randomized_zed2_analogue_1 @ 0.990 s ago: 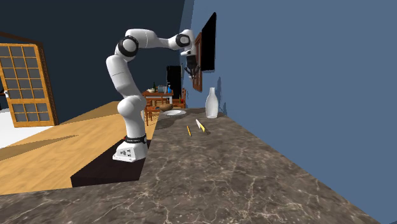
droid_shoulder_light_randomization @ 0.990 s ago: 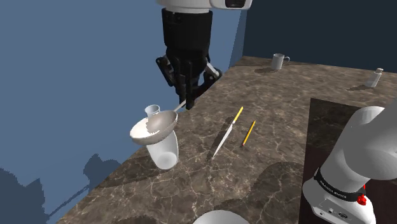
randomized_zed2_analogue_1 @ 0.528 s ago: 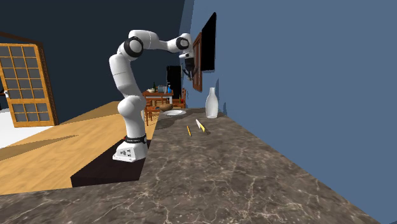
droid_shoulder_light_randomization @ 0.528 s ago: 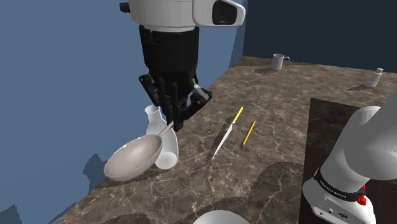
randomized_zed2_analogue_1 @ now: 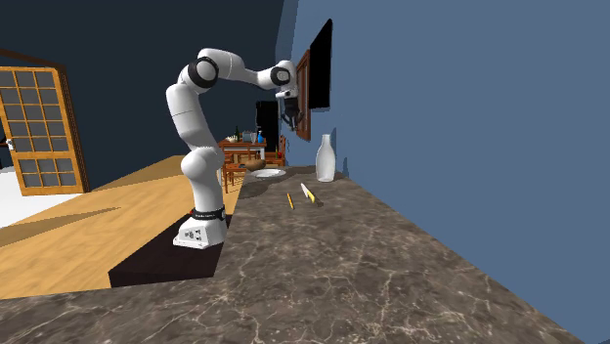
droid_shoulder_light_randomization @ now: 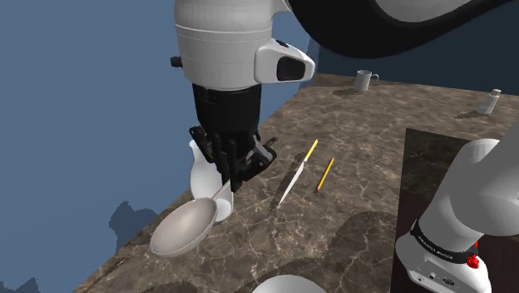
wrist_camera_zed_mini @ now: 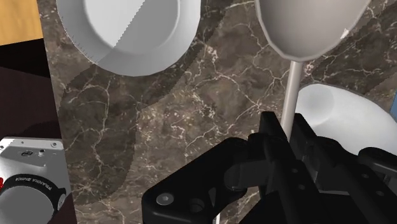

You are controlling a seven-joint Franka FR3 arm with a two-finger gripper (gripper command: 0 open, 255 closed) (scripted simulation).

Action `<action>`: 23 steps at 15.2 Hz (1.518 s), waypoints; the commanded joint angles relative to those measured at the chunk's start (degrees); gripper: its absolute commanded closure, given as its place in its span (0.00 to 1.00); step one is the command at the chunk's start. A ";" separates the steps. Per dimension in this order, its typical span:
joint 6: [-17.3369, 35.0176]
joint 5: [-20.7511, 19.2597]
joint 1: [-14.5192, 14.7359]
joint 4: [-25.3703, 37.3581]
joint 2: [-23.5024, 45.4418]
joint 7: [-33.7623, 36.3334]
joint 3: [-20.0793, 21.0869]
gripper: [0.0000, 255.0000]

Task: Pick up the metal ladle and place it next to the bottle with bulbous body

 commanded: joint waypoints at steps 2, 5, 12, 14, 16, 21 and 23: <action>2.41 0.37 0.20 -2.74 -0.44 -0.17 0.07 1.00; 4.70 0.60 0.35 -5.20 -0.64 -0.26 0.24 1.00; 10.07 0.85 0.60 -10.47 -0.54 -0.21 0.92 1.00; 11.61 0.84 0.64 -11.86 -0.37 -0.12 1.18 1.00; 13.16 0.79 0.65 -13.21 -0.13 -0.01 1.46 1.00; 17.07 0.46 0.62 -16.37 0.77 0.44 2.28 1.00; 18.65 0.23 0.57 -17.55 1.25 0.69 2.65 1.00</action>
